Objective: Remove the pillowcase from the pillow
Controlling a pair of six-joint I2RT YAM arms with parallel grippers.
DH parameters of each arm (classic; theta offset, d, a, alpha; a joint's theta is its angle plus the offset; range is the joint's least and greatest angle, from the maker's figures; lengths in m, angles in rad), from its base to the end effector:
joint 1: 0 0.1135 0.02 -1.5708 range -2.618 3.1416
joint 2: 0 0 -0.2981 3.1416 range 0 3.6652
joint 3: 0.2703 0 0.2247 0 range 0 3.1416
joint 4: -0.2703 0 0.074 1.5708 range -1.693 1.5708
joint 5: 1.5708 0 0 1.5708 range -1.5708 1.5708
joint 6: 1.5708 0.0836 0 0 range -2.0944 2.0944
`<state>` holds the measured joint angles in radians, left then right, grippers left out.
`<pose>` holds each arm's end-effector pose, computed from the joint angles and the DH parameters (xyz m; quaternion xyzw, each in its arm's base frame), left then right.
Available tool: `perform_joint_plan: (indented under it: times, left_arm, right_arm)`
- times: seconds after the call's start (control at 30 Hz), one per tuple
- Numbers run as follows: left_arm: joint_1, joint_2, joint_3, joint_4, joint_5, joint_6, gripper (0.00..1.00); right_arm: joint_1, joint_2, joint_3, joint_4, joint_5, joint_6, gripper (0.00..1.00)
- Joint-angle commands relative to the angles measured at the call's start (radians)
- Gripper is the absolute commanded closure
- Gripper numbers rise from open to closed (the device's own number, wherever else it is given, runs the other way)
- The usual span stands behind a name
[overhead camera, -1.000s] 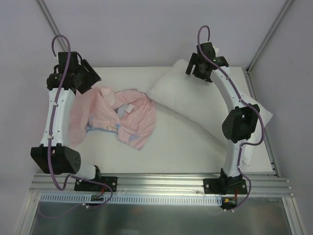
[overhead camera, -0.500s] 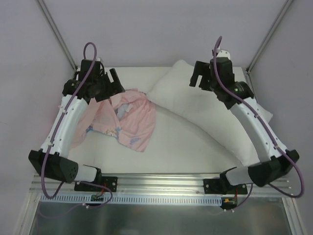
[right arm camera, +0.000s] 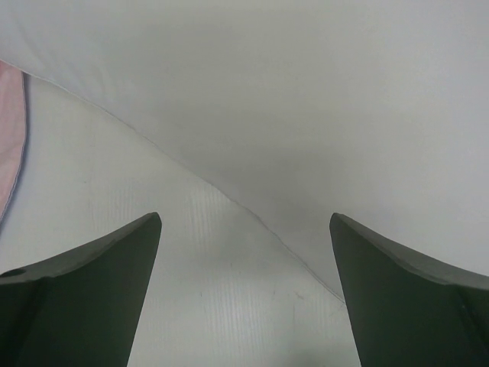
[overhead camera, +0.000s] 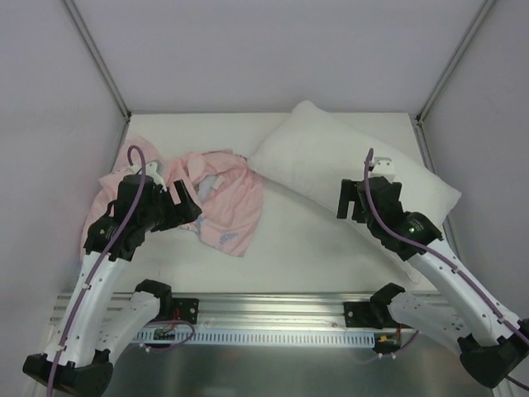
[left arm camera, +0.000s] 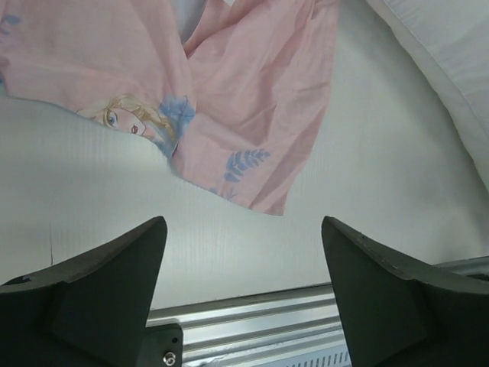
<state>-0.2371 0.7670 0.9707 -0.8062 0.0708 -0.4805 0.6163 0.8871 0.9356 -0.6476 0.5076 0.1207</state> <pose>0.1298 -0.0375 0.3337 -0.0910 0.8800 -0.1927 0.4245 0.1594 0.0631 0.3321 -0.0963 0.8586 -0.0443 0.5016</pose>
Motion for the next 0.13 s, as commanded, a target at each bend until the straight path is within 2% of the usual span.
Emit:
perform_joint_plan:
  times: [0.0,0.1]
  left_arm:
    - [-0.008,-0.049,-0.053,0.027,0.018,0.013,0.16]
    - [-0.010,-0.049,-0.078,0.029,0.012,0.008,0.16]
  right_arm:
    - [0.011,-0.066,-0.024,-0.027,0.077,0.046,0.04]
    - [0.013,-0.070,-0.034,-0.032,0.075,0.050,0.04]
